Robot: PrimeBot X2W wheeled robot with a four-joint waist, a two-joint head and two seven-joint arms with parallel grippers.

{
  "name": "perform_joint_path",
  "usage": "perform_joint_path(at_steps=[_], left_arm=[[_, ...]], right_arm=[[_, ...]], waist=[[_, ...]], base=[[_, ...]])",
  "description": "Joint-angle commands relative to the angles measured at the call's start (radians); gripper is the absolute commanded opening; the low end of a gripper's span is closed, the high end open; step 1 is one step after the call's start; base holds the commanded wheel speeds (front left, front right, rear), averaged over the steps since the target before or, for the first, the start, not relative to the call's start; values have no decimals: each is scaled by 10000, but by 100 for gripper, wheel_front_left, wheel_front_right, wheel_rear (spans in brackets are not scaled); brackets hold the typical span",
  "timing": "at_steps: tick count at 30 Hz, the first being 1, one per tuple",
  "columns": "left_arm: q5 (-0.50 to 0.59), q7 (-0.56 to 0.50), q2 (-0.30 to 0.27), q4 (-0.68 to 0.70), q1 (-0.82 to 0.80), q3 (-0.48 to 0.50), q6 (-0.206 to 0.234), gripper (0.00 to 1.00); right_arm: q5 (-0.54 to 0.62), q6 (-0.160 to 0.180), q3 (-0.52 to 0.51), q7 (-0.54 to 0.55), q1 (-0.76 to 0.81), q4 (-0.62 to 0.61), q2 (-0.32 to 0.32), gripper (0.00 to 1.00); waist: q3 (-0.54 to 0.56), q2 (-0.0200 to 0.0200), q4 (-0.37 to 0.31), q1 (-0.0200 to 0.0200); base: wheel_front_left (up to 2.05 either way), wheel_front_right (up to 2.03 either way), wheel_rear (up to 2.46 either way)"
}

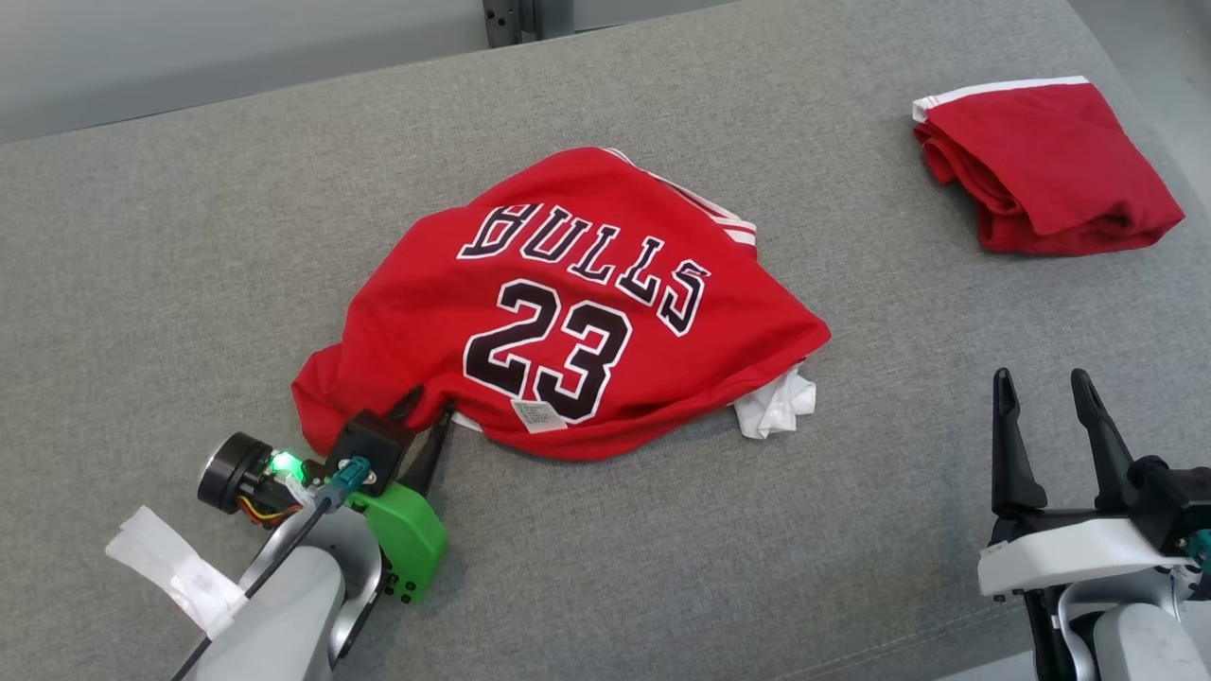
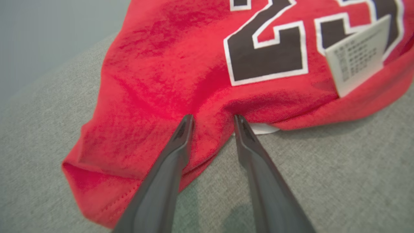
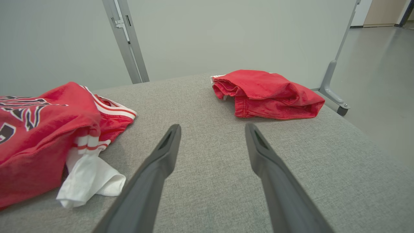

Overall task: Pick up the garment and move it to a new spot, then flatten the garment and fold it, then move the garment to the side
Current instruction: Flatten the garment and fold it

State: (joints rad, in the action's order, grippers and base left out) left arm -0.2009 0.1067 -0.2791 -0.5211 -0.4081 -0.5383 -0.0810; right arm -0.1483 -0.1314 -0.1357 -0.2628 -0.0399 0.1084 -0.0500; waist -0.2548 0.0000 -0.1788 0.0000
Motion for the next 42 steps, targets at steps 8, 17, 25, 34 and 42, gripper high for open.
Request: perform_joint_path(at_steps=[8,17,25,34,42], left_arm=[[-572,-113,-212,1164,425,78,-119,0],[-912,-2053,-1010,6077,2399,115,639,0],[-735,-4357,-1610,9865,2830,14,1203,0],[-1127,-4807,-1593,8448,1034,615,830,0],[-1183,-4058,-1676,3876,-1294,972,53,0]], right_arm=[[56,14,-146,-26,298,141,-18,100],[-39,14,-285,-26,853,272,-18,100],[-194,14,-254,-26,905,413,-21,100],[-312,14,-93,-26,260,375,-17,100],[-159,14,-140,-26,-374,254,-15,100]], waist=[[585,0,89,0],[1440,0,407,0],[1538,0,671,0],[328,0,292,0],[-1097,0,-177,0]], base=[[0,0,0],[0,0,0],[0,0,0],[0,0,0],[0,0,0]])
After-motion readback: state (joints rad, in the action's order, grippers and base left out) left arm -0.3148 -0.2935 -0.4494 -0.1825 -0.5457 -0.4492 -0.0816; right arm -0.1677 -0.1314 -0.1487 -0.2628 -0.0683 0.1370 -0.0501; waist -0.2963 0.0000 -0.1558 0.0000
